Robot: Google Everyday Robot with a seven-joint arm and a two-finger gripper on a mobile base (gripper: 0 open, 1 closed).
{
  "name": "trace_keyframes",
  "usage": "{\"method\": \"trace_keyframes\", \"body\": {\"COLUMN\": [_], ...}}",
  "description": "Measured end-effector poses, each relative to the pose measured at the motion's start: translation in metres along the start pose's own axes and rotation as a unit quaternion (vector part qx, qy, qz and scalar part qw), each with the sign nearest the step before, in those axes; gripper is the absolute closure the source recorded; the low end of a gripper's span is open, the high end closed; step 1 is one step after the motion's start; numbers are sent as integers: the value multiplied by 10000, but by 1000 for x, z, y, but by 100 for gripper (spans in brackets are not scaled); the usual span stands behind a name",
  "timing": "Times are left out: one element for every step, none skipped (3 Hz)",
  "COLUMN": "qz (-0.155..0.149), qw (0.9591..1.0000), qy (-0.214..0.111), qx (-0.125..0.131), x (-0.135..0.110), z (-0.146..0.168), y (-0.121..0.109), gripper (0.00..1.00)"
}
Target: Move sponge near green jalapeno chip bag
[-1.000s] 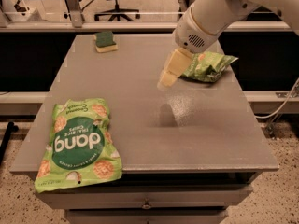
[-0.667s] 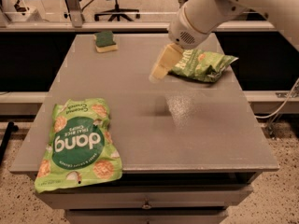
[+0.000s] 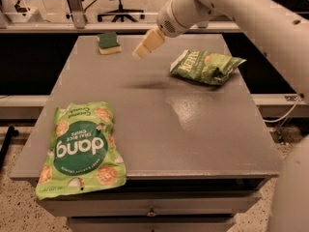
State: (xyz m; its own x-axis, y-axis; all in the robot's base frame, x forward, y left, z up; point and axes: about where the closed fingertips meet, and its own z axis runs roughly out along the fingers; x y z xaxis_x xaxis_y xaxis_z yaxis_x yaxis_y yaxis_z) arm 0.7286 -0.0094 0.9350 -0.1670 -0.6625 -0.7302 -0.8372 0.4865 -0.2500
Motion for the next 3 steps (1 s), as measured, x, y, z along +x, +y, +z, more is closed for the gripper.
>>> {"method": "trace_keyframes", "body": {"qz": [516, 954, 1250], "qw": [9980, 9934, 9887], "qy": [-348, -630, -766], "qx": [78, 120, 304], "x": [-12, -22, -31], "z": [46, 84, 122], "y": [-21, -31, -43], "gripper": [0, 0, 0]}}
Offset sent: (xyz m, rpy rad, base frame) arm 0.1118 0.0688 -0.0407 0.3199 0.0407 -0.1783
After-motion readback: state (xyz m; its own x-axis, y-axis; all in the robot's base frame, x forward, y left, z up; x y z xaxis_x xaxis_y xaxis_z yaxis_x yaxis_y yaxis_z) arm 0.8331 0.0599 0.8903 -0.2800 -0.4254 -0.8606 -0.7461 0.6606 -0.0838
